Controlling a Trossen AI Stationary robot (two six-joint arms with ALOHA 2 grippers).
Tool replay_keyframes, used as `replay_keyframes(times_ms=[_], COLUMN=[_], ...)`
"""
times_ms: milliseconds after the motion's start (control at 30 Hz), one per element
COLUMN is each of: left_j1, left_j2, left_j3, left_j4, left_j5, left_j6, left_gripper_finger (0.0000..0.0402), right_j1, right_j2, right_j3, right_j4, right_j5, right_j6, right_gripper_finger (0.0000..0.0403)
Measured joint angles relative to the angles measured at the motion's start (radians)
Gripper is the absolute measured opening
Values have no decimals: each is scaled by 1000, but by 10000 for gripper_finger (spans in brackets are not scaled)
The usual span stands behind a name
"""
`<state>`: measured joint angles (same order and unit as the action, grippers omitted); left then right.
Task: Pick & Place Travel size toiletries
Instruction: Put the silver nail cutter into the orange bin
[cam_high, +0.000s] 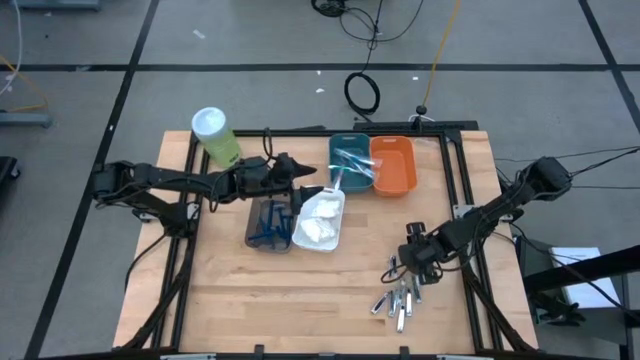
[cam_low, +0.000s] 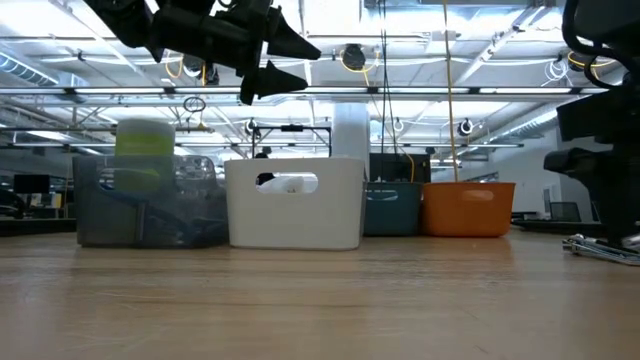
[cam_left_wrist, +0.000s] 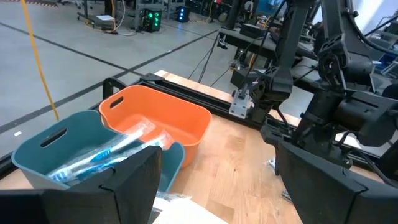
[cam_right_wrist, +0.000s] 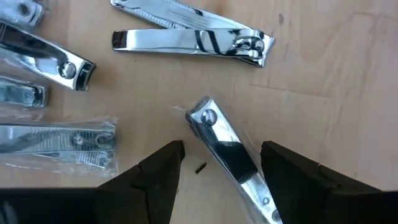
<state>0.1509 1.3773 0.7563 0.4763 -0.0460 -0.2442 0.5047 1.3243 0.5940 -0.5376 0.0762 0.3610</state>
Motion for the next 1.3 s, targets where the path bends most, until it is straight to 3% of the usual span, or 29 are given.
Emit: replay_keyframes(times_ms=[267, 600, 967, 1300], left_j1=[0, 0, 0, 0], left_j2=[0, 0, 0, 0], left_j3=[0, 0, 0, 0], left_j4=[0, 0, 0, -1], left_j5=[0, -1, -1, -2], left_j6=[0, 3, 4, 4], left_gripper_finger=[321, 306, 323, 311], right_j1=[-27, -66, -68, -67], right_j2=[2, 3, -65, -182], right_j3=[-1, -2, 22, 36], right_j4=[13, 37, 67, 60], right_j5=[-22, -85, -57, -71], right_j6=[-60, -65, -14, -3], right_gripper_finger=[176, 43, 39, 40])
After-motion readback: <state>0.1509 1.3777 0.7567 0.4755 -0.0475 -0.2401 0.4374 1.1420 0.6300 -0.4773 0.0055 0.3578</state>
